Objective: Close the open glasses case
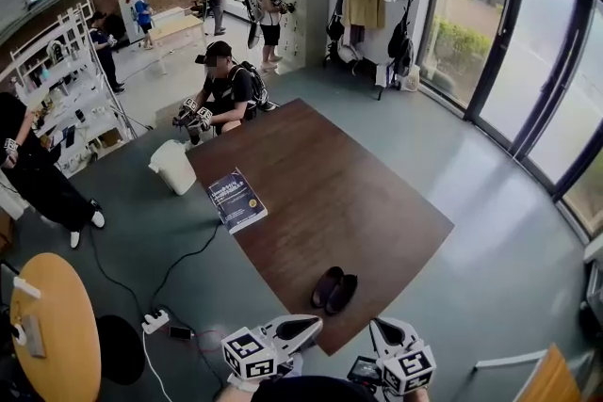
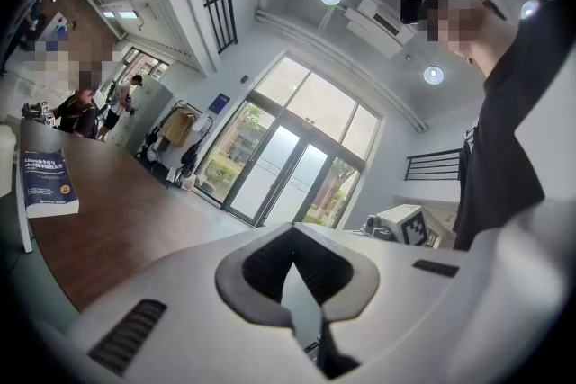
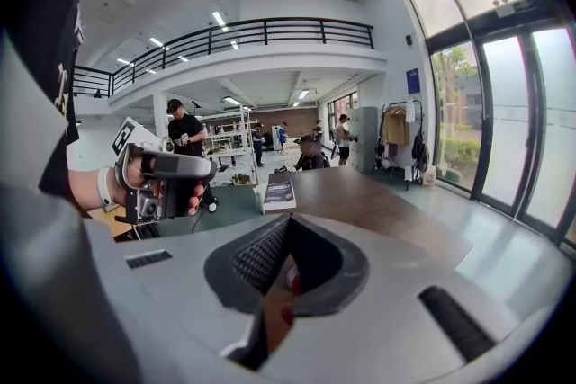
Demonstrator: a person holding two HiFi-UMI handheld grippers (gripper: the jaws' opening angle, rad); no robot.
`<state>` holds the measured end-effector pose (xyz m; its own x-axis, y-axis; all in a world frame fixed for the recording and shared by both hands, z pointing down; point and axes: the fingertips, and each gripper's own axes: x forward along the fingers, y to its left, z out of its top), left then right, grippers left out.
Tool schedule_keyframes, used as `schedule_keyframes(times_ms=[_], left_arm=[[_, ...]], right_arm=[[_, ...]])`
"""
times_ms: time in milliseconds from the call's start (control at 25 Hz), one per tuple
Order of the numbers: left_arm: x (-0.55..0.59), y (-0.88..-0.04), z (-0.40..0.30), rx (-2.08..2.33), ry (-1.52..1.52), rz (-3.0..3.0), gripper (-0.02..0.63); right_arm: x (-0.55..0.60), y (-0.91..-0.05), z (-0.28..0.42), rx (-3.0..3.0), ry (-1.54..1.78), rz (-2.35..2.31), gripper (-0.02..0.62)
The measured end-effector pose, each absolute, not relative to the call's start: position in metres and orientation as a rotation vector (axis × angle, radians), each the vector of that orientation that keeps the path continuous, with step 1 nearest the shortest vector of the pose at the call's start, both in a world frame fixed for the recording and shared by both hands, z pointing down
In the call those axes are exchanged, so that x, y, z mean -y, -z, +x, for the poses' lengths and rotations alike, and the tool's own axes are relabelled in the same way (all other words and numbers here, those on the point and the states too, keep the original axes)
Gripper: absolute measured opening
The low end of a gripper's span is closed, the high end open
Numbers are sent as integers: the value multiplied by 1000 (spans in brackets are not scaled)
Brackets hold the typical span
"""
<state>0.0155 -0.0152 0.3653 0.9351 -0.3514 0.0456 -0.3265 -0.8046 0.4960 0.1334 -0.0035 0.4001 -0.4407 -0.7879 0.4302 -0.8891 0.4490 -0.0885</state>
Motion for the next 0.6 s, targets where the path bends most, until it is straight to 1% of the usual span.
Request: schedule_keyframes(times_ms=[600], left_arm=[[105,-374,-16,470,78,2556,-3]], right_arm=[[67,-397,110,2283,-418,1448,-15]])
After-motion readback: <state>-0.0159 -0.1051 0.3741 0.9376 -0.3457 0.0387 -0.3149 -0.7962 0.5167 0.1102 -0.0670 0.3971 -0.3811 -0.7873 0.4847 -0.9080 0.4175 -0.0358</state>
